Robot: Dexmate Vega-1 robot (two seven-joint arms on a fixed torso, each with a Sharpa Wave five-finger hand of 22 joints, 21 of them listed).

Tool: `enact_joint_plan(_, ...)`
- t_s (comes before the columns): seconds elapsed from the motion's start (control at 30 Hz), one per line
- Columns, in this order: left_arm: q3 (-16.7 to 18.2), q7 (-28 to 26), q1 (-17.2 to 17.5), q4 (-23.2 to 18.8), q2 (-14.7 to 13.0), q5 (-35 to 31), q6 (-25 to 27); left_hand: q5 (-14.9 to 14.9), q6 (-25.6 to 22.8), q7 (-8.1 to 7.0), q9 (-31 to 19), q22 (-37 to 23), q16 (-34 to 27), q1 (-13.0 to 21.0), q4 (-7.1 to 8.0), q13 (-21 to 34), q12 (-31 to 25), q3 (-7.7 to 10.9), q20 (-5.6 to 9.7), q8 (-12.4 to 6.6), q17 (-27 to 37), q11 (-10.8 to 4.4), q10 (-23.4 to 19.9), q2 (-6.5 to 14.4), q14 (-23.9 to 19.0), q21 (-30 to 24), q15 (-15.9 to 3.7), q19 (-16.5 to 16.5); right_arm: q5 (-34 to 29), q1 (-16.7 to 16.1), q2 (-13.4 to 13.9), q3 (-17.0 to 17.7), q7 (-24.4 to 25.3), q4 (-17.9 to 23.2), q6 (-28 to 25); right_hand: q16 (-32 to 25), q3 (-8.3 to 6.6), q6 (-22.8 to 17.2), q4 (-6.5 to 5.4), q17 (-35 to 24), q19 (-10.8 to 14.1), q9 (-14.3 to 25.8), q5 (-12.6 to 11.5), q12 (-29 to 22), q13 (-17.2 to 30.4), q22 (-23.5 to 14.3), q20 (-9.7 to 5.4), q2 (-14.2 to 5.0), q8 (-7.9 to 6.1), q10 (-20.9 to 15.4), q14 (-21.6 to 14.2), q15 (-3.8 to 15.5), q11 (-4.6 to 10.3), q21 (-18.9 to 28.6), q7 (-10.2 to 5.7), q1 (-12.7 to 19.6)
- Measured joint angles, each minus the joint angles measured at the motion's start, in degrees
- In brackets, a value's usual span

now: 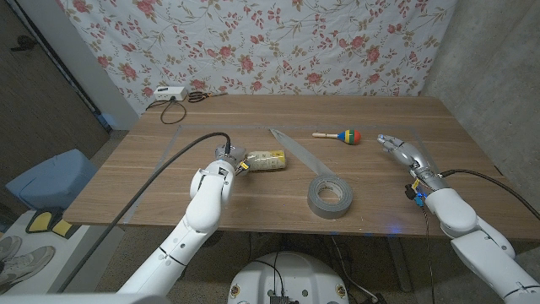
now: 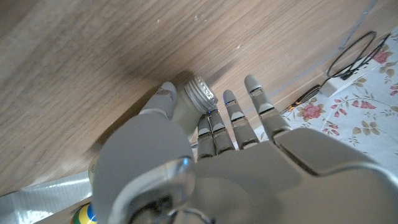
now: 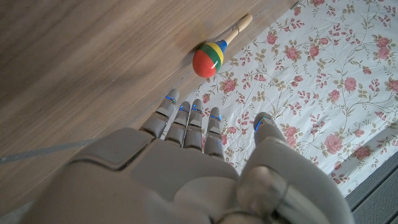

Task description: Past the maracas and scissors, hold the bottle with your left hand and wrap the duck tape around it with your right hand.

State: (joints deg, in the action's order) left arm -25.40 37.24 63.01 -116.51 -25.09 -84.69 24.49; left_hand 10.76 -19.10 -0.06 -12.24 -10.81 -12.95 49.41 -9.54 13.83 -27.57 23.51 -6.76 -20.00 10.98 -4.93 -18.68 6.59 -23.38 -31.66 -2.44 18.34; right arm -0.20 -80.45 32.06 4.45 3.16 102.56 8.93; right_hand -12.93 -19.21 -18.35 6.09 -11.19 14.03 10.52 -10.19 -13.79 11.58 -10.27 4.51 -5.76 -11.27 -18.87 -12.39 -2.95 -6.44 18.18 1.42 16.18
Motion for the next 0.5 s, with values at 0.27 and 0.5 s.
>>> enact_joint_plan(0.27,-3.2,0.1,-4.6,1.8,-3.9,12.6,2.3,-0.5,-7.3,0.94,0.0,-0.7,-4.4,0.7,4.2,-0.9,-0.1,5.14,1.23,-3.46,1.3,1.99,-9.4,3.1,-11.6,-3.9,-0.39,5.8,-1.4,0.6,0.1,-0.1,0.4,1.1,-2.0,-0.1,0.0,-0.3,0.0,0.0,0.3,0.0,-0.2,0.0,0.0,0.0,0.3,-0.09,0.0,-0.2,-0.3,0.31,-0.21,0.0,0.11,-0.2)
enact_joint_plan(0.5,-6.5,-0.3,-7.6,2.8,-6.7,16.5,4.1,0.6,-10.3,3.03,-5.4,-3.5,-16.4,0.7,5.83,6.8,-7.8,3.5,4.15,-12.61,11.6,4.74,-17.8,3.1,-28.6,-13.3,-4.27,12.8,-2.2,1.2,0.3,-0.4,0.4,1.6,-3.5,-0.1,0.0,-0.5,0.0,0.0,0.3,0.0,-0.2,0.0,0.0,0.0,0.3,-0.16,0.0,-0.7,-0.3,0.31,-0.11,-0.5,0.32,-0.3)
